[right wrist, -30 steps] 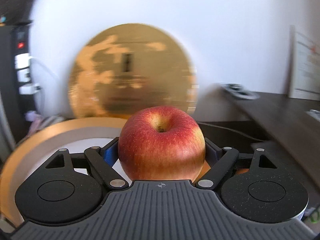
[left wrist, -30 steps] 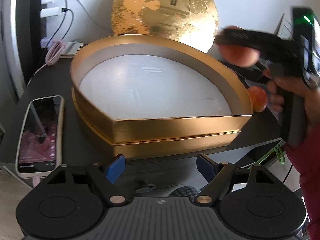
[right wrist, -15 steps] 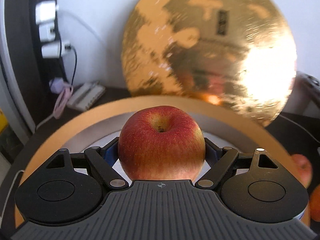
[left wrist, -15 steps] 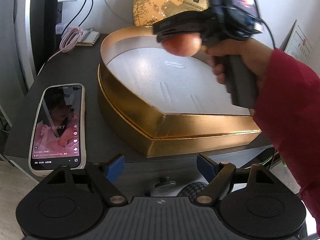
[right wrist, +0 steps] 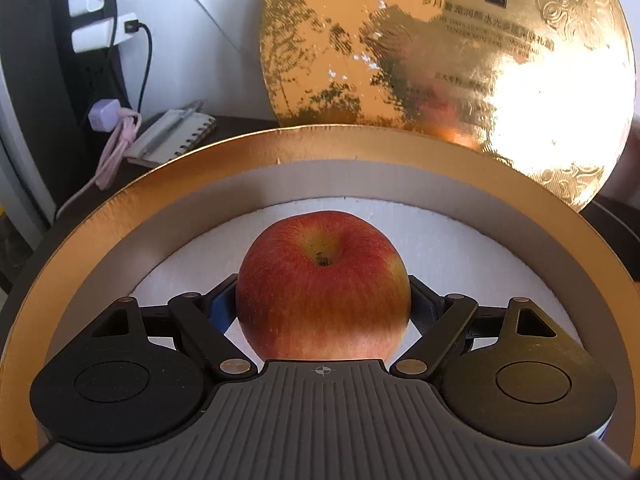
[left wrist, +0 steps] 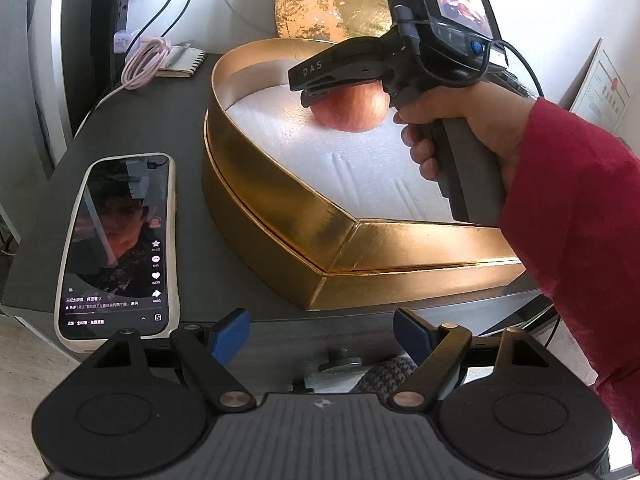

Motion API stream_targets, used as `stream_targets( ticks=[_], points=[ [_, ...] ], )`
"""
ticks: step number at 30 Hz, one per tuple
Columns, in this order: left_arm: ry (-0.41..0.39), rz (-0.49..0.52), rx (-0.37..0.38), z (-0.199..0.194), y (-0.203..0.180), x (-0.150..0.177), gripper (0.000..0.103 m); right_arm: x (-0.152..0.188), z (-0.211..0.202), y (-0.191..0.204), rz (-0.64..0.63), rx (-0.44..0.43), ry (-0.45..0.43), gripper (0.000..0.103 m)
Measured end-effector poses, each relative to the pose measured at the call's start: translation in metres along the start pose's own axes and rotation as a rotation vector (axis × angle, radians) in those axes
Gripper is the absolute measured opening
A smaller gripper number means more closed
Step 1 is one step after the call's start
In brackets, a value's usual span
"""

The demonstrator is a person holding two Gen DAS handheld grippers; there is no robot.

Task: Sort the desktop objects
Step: 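Lower the apple onto the white foam and open the right gripper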

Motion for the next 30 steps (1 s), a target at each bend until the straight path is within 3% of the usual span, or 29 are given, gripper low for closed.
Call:
stream_targets(
  ticks=[11, 21, 30],
  points=[
    [-0.006, 0.011, -0.015, -0.006, -0.002, 0.001, 0.085, 0.001, -0.001, -0.002, 0.001, 0.007, 0.093, 0.087],
    [-0.032, 0.036, -0.029, -0.017, -0.009, 0.002, 0.090, 0.004, -0.030, -0.006, -0.051, 0.049, 0.062, 0.095],
    [-0.040, 0.072, -0.051, -0.025, -0.024, 0.007, 0.093, 0.021, -0.093, -0.035, 0.025, 0.005, -0.009, 0.097]
  ],
)
Point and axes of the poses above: each gripper's, at about its wrist camera, not at the fingertips, and z roughly the way its jaws point, y to its left, x to its underside, the point moved 7 cm from there along z, roughly the way its jaws point, and after that the axes turned 13 degrees about x, right-handed, at the moved point
